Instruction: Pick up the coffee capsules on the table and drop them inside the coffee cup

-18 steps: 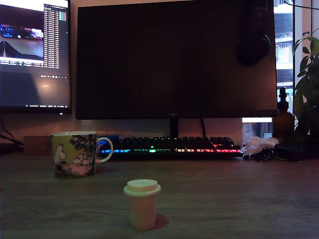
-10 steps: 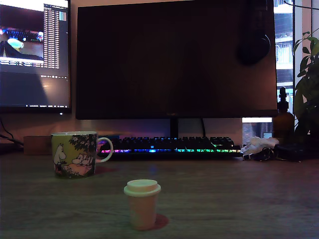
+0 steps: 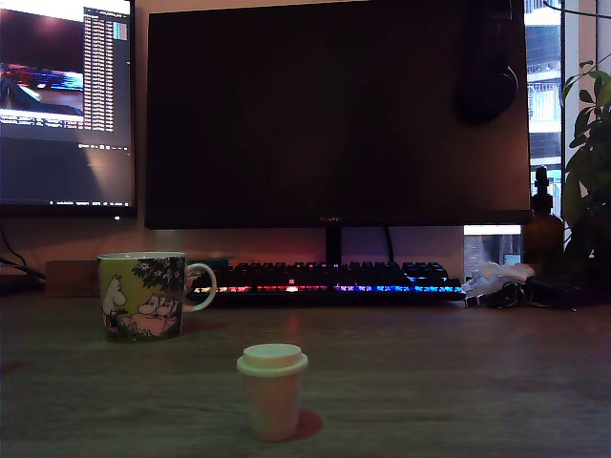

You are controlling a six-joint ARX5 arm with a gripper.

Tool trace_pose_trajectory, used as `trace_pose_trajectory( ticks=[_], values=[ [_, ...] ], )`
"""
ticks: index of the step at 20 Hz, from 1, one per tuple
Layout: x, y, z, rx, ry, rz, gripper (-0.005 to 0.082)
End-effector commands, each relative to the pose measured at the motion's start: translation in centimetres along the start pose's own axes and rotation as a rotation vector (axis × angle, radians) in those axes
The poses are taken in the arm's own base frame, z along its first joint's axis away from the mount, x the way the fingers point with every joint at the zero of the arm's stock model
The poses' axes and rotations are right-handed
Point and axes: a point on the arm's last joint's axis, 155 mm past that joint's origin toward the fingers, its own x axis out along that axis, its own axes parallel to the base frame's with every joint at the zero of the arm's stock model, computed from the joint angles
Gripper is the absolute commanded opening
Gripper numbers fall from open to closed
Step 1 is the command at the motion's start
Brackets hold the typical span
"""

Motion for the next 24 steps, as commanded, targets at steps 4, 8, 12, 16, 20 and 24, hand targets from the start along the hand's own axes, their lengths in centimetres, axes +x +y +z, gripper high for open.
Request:
trace_pose_trajectory(
  ticks=[4,8,12,16,20,24],
  values=[
    [1.0,-3.1,-0.4,-0.007,0.022,-0.162,-0.0019],
    [1.1,-5.8,-1.7,-0.01,0.078,-0.279,-0.0019],
    [0.5,-8.6,-3.2,-0.012,0.138,-0.385,-0.0019],
    [-0.7,-11.0,-5.9,0.022,0.24,-0.479,-0.0019],
    [-1.3,-12.5,-7.2,0.052,0.276,-0.523,-0.0019],
    [-2.0,-13.5,-9.9,0.071,0.329,-0.559,-0.0019]
  ],
)
